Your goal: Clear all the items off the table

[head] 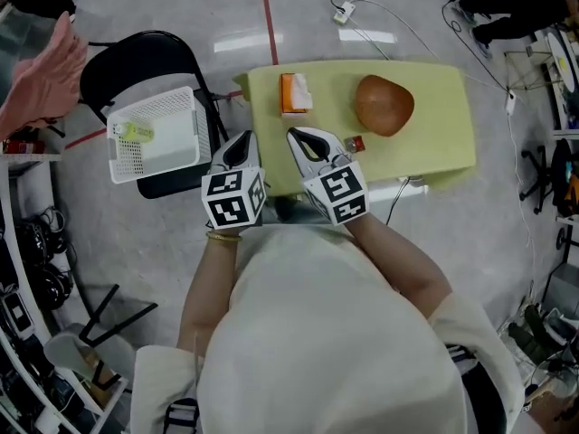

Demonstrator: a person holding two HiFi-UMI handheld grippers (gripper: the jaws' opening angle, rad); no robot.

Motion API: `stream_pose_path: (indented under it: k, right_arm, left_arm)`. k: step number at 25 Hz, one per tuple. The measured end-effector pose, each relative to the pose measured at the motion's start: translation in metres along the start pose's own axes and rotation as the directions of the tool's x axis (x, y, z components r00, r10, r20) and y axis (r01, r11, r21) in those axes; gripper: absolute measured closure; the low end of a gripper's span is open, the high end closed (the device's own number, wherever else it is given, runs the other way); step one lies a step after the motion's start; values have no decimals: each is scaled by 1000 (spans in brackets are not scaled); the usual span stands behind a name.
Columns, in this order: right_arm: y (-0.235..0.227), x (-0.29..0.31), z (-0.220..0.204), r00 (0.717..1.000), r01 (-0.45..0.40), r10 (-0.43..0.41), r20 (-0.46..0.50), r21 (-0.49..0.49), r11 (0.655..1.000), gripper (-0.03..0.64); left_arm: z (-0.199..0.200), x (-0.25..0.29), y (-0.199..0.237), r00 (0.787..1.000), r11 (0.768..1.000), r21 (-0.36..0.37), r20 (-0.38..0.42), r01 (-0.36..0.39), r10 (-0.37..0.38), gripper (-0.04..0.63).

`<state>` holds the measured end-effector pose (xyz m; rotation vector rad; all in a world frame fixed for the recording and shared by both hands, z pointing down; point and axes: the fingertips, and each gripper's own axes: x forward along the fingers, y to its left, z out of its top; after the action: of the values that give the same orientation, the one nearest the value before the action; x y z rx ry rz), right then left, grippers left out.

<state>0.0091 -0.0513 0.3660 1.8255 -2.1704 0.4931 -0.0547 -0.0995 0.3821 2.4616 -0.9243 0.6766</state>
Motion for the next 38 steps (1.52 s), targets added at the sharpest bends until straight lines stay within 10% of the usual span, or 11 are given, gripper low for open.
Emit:
stream_pose_path:
  k: [14,38]
  right_arm:
    - [-15,-89,-49,967,257,-253,-42,148,955,617]
    - [36,-166,-66,890,454,-453,-54,200,869,617]
  left_arm:
    - [-33,-13,-95,959,945,170,-104,279,-264,584]
    - [-72,-72,-119,904,882,210,-176,422,-390,584]
